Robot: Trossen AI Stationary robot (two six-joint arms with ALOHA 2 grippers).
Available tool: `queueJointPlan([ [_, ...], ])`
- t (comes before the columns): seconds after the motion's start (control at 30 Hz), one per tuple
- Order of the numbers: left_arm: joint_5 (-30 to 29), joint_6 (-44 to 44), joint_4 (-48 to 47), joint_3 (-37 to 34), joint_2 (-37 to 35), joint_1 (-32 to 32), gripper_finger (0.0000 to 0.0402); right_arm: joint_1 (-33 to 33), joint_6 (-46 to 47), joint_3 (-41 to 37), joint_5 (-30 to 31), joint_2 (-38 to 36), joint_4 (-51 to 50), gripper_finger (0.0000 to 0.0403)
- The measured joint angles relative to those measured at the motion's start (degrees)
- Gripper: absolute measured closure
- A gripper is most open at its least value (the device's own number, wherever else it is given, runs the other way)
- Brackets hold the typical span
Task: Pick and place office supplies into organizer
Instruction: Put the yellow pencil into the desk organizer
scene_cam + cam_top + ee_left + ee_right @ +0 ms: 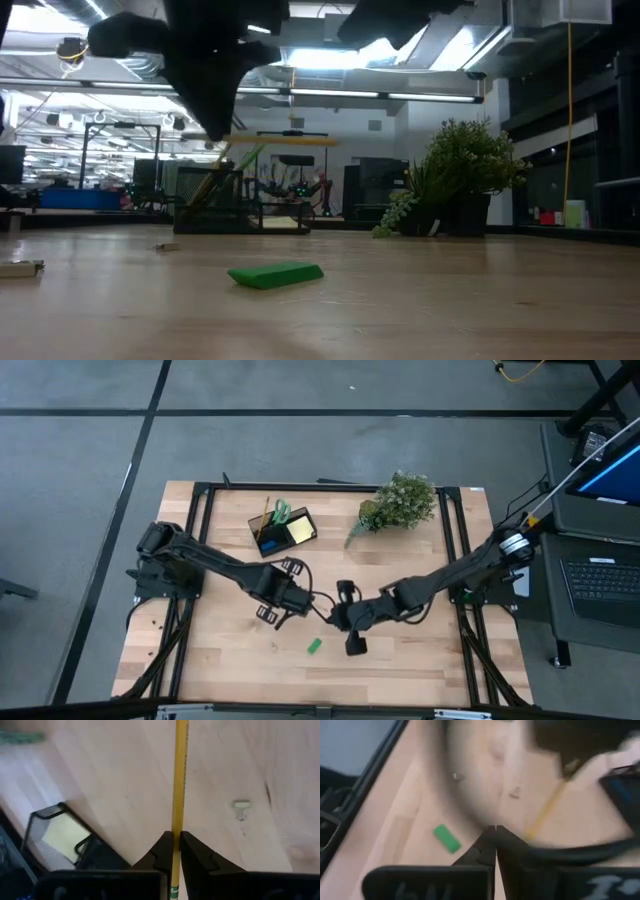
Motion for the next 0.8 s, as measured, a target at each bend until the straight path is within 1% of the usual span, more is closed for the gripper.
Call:
queueJointPlan([
  [0.13, -0.1, -1.7, 0.2, 0.0, -1.2, 0.9, 0.0382, 0.7, 0.2, 1.4, -0.4, 1.2, 0.0, 0.0386],
  [0.4, -1.2, -3.1, 0.7, 0.0, -0.9, 1.1, 0.0382, 0.6, 0.3, 1.9, -0.4, 1.5, 0.1, 0.0386],
  [0.6, -2.1, -3.7, 0.7, 0.0, -0.8, 1.1, 0.0382, -1.1, 0.2, 1.9, -0.4, 1.9, 0.0, 0.0383],
  [0.7, -2.1, -3.9, 0.8, 0.0, -0.8, 1.1, 0.0382, -2.5, 0.1, 1.9, -0.4, 1.9, -0.1, 0.0367],
  [0.8, -2.1, -4.5, 0.8, 0.0, -0.8, 1.1, 0.0382, -4.0, 0.9, 1.9, -0.5, 2.2, -0.1, 0.0338],
])
